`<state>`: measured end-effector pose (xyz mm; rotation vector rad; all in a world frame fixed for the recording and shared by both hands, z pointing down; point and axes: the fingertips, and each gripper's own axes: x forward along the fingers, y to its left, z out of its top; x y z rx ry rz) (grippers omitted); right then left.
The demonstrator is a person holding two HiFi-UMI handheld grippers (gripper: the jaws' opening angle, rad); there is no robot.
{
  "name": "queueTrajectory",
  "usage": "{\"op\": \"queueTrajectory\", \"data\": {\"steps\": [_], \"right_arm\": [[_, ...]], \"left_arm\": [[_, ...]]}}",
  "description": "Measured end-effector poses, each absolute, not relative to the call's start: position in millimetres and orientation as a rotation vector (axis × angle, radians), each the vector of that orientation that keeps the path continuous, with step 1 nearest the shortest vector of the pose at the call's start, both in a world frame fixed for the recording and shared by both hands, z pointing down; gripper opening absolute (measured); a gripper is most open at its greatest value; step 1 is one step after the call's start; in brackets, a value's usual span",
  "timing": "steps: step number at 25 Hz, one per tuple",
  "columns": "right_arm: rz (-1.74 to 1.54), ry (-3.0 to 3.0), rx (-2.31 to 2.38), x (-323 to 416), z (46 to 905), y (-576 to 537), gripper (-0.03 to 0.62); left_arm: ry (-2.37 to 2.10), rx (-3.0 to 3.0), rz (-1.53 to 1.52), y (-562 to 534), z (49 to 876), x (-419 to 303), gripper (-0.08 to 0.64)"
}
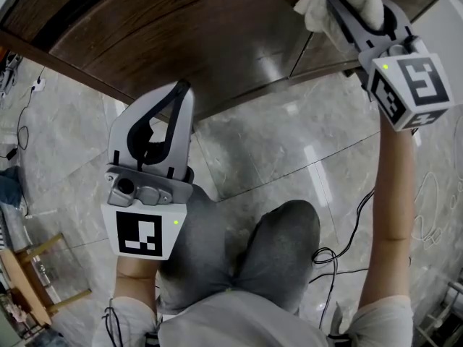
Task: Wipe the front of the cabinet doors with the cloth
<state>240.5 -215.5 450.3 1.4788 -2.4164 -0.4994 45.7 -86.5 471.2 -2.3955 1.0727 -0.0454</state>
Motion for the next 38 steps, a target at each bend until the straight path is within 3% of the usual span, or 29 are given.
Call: {"op": "queueTrajectory", "data": {"steps": [11, 29, 38], "right_arm": [[-0.546, -2.458, 1.43, 210.1, 457.0, -186.5, 0.135], [-0.523, -2.773, 0.804, -72.4, 515.2, -115.2, 0.135], [-0.512, -2.678, 0.774, -102.1, 562.6, -131.6, 0.135]], "left_arm": [[1.108, -2.399, -0.043, -81.6, 481.3, 28.3, 0.018], [1.296, -2.352, -0.087, -69.0, 504.7, -102.8, 0.018], [1.307, -2.376, -0.063, -77.5, 530.1, -136.8, 0.018]]}}
